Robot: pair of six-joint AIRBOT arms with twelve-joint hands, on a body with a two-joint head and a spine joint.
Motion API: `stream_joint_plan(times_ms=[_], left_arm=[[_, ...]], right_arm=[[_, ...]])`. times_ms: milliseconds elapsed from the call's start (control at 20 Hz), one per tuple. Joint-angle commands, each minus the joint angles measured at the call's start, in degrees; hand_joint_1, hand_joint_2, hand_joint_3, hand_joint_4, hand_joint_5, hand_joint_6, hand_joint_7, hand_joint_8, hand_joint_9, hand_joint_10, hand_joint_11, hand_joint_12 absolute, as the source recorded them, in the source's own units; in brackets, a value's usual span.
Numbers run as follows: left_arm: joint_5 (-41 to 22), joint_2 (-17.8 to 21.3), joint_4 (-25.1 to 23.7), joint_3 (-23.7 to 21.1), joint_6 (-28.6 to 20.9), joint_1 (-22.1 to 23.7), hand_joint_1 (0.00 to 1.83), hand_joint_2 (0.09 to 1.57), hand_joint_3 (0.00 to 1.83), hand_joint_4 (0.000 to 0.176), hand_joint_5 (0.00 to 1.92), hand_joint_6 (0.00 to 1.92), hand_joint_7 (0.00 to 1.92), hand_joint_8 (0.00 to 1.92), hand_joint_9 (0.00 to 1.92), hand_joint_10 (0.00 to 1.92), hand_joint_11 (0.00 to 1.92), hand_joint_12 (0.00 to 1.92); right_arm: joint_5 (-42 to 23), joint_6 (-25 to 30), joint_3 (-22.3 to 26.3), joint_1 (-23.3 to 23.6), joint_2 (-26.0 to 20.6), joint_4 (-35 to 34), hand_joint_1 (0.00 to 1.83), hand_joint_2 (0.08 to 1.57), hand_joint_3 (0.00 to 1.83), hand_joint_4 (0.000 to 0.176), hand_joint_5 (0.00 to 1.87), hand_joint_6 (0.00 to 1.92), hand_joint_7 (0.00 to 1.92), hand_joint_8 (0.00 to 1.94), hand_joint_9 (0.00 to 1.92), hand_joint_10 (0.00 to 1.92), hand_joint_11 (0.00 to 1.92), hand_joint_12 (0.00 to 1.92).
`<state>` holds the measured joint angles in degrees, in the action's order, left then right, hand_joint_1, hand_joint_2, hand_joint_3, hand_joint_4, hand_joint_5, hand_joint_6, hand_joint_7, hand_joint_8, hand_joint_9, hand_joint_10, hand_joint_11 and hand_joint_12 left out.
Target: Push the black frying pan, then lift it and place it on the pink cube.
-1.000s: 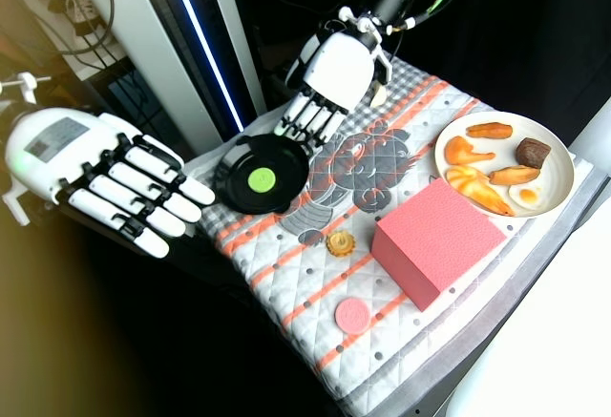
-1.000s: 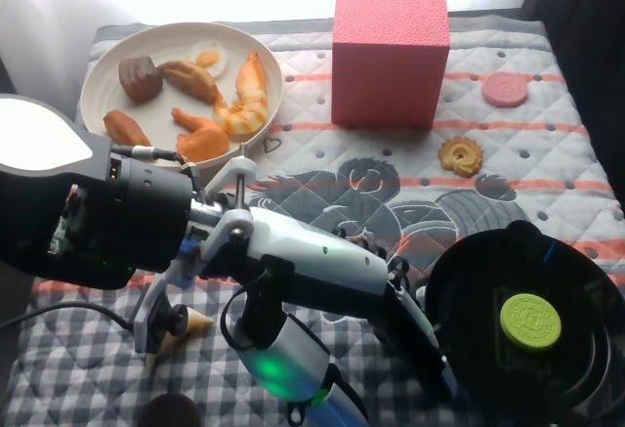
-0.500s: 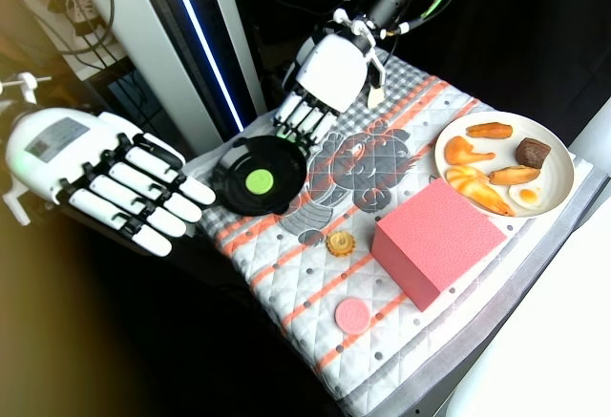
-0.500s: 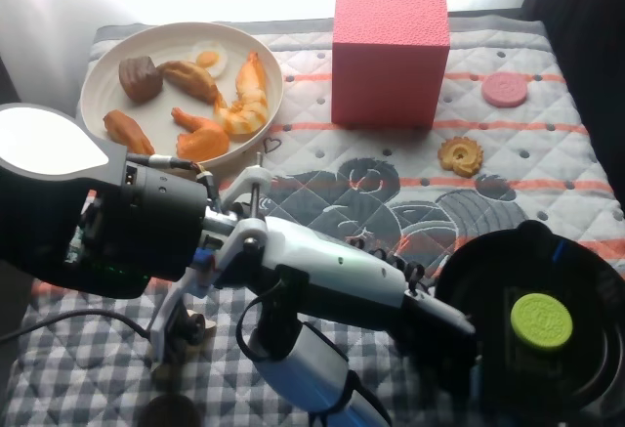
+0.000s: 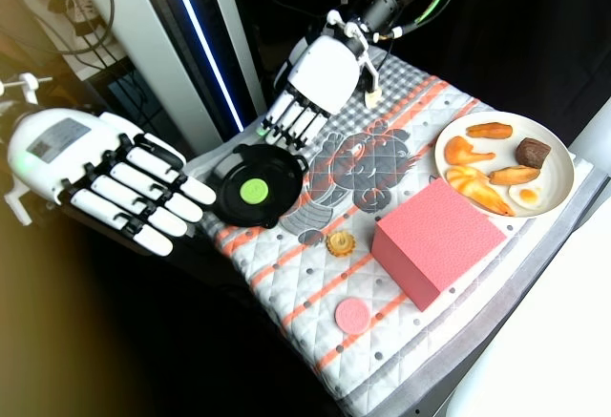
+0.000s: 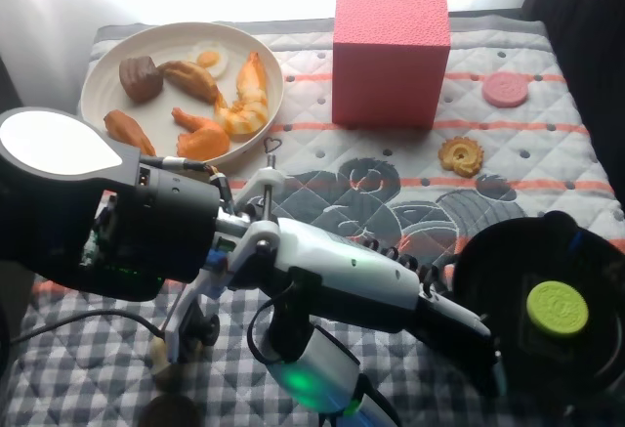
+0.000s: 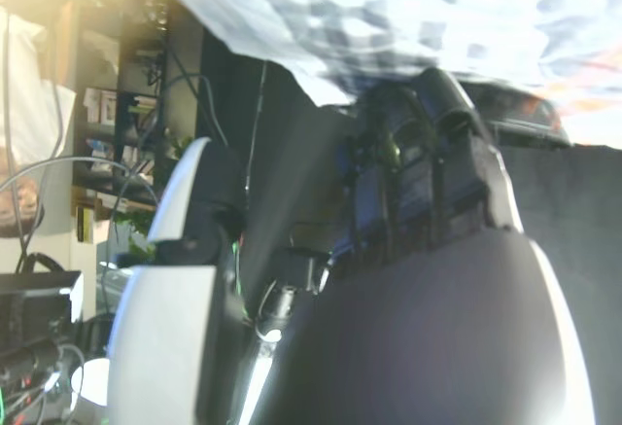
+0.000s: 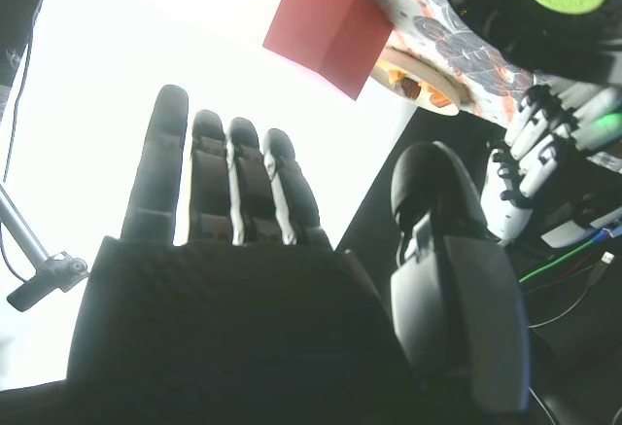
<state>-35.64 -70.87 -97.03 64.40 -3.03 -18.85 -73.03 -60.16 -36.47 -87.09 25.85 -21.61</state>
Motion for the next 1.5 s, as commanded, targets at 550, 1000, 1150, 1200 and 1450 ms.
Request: stream_joint_plan(times_ms=[550, 1000, 1150, 1200, 1450], left_arm=[[-3.0, -0.7, 5.0, 0.1, 0.4, 0.1, 0.8, 1.2, 0.01, 0.016, 0.12, 0.64, 0.29, 0.01, 0.16, 0.2, 0.0, 0.42], [-0.1, 4.3, 6.9, -0.5, 0.0, -1.8, 0.93, 1.21, 0.0, 0.0, 0.23, 0.67, 0.46, 0.05, 0.25, 0.57, 0.0, 1.26], [1.4, 7.2, 11.5, -1.5, 3.2, -2.5, 0.81, 1.21, 0.0, 0.0, 0.27, 0.7, 0.5, 0.1, 0.25, 0.66, 0.0, 1.18], [1.7, 8.2, 13.5, -1.8, 4.8, -2.7, 0.8, 1.23, 0.0, 0.0, 0.27, 0.93, 0.53, 0.24, 0.33, 0.66, 0.0, 1.18], [2.8, 12.2, 24.7, -3.0, 13.3, -3.7, 0.89, 1.36, 0.0, 0.0, 0.54, 1.63, 0.28, 0.86, 0.23, 0.84, 0.0, 1.13]], right_arm=[[-6.7, 0.1, -0.4, 0.3, -0.2, -1.1, 0.24, 1.31, 0.0, 0.0, 0.0, 0.0, 0.0, 0.0, 0.0, 0.0, 0.0, 0.24], [-6.8, 0.2, 0.4, 0.2, -0.2, -1.1, 0.32, 1.3, 0.0, 0.0, 0.0, 0.0, 0.0, 0.0, 0.01, 0.0, 0.0, 0.56], [-7.2, 0.7, 1.2, -0.1, -0.1, -1.2, 0.44, 1.25, 0.0, 0.0, 0.0, 0.0, 0.02, 0.0, 0.04, 0.02, 0.0, 0.7], [-7.3, 0.7, 1.6, -0.3, 0.0, -1.3, 0.5, 1.24, 0.0, 0.0, 0.0, 0.0, 0.01, 0.0, 0.05, 0.02, 0.0, 0.86], [-7.3, 1.6, 2.6, -2.5, 0.7, -2.5, 0.57, 1.19, 0.0, 0.0, 0.0, 0.0, 0.03, 0.0, 0.09, 0.05, 0.0, 1.47]])
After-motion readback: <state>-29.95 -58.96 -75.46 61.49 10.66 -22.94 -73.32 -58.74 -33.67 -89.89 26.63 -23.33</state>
